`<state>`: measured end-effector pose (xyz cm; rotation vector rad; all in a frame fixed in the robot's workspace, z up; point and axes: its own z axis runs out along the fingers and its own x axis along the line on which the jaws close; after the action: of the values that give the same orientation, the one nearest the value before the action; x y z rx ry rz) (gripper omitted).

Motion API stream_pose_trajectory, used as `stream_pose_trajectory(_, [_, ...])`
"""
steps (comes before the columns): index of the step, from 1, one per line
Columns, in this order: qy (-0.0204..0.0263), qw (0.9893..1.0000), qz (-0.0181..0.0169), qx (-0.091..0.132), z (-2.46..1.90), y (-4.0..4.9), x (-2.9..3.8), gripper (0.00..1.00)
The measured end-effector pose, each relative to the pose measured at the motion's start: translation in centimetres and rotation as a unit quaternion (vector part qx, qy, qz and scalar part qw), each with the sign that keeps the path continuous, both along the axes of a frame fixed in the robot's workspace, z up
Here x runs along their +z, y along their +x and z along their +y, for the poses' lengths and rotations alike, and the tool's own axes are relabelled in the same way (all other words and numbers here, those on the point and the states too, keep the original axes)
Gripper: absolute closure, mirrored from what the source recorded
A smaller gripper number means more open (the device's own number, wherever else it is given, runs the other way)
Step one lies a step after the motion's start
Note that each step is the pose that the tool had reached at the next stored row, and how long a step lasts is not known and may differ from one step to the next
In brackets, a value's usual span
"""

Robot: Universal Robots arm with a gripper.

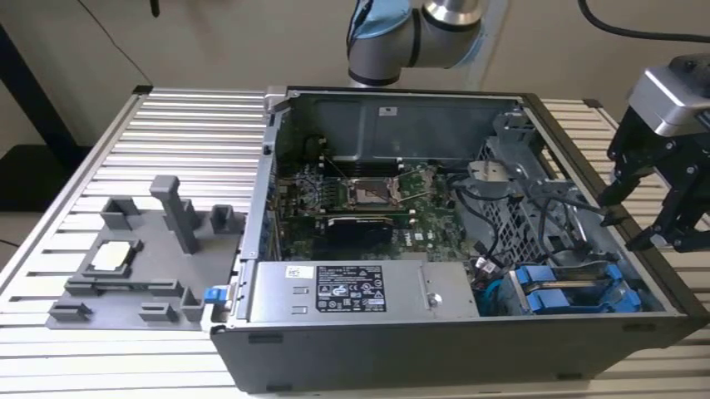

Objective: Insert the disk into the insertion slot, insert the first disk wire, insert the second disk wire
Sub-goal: 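Insert the first disk wire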

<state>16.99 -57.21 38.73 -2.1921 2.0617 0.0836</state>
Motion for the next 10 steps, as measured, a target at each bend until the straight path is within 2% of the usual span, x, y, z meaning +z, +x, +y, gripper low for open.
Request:
stream_pose_trajectory(4, [0.0,1.0,0.0,0.0,0.0,0.0,0.0,0.44])
stream_pose_trajectory(5, [0.0,1.0,0.0002,0.0,0.01,0.04,0.0,0.51])
stream_pose_trajectory(6, [-0.0003,1.0,0.0009,0.0,0.02,0.09,0.0,0.51])
stream_pose_trajectory(10, [-0.0015,1.0,0.0091,0.0,0.09,0.32,0.0,0.51])
